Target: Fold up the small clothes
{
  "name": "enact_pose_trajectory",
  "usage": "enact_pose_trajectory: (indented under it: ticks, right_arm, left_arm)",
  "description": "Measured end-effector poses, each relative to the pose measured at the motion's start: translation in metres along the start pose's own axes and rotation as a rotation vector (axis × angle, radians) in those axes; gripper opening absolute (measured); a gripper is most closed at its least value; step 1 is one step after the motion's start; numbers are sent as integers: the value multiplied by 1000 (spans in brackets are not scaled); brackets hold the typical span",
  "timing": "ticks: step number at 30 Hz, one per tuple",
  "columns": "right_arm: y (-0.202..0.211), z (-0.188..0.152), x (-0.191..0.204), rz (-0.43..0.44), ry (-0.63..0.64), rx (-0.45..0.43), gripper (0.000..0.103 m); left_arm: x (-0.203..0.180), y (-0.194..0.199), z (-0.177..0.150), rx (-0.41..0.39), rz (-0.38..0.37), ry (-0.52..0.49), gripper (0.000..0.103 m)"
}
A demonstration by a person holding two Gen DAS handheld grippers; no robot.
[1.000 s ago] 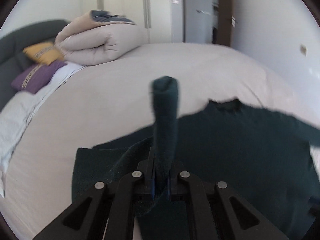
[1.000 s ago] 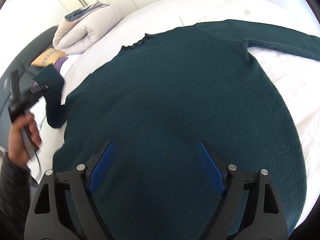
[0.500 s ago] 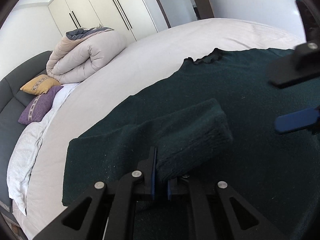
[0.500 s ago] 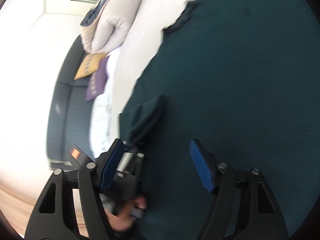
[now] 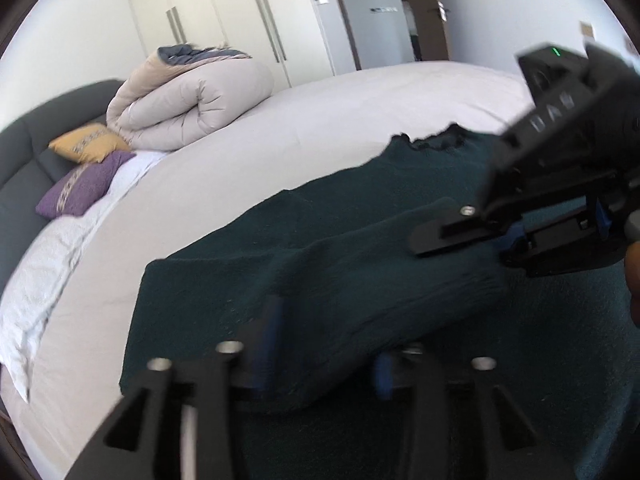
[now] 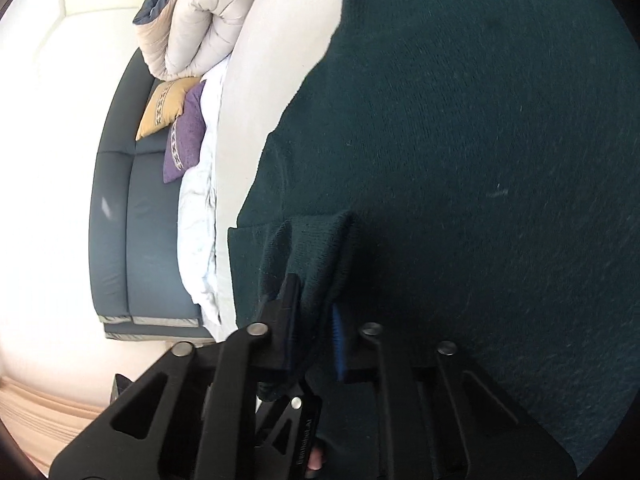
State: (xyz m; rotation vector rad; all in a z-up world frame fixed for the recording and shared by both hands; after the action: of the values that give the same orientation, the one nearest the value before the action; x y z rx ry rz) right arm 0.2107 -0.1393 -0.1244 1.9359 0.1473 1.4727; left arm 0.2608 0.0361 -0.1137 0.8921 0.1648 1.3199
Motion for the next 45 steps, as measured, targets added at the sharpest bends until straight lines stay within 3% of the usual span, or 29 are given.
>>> enact_pose_trajectory:
  ticks: [3,11,18,23,31,37,41,43,45]
  right_arm:
    - [17,14,7,-17,23,-53,8]
    - [91,63,27,-135,127,-226,8]
    - [137,114,-3,-207,52,-351,8]
    - [134,138,-12,-219,5,-373,8]
    - [131,166,-15,-237,18,-378,8]
    - [137,164,-29,-253,34,-369,8]
    - [144,161,-35,-275,66,-363,8]
    - [161,148,-58,-277,74,-367,8]
    - [173,144,-72,-273,70,-372,8]
  left_arm:
    - [12,13,-5,-28,-61,101,64]
    - [24,5,-36,66,-100,252,63]
    - [38,1,-48,81,-123,350,63]
    - [57,5,-48,67,-129,437,63]
    - [82,-1,-21,41,-145,518,36]
    - [76,-29,32,27,-159,424,16]
    - [65,-63,33,110,-173,392,15]
    - [59,-80,19,175,-164,383,15]
    - [58,-83,9,172,-167,408,15]
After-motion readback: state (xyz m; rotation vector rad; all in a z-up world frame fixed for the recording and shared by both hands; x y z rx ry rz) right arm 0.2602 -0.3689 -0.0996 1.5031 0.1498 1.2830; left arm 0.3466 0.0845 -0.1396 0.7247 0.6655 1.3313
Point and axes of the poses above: each gripper's, at about its wrist camera, not at the fingertips, and y roughly against the way its jaws point, x to its left, z to its top, the point moved 8 cm from there along -y, roughly the way its jaws point, and after that the axes turned 13 degrees about -y, right-handed, at the moved point
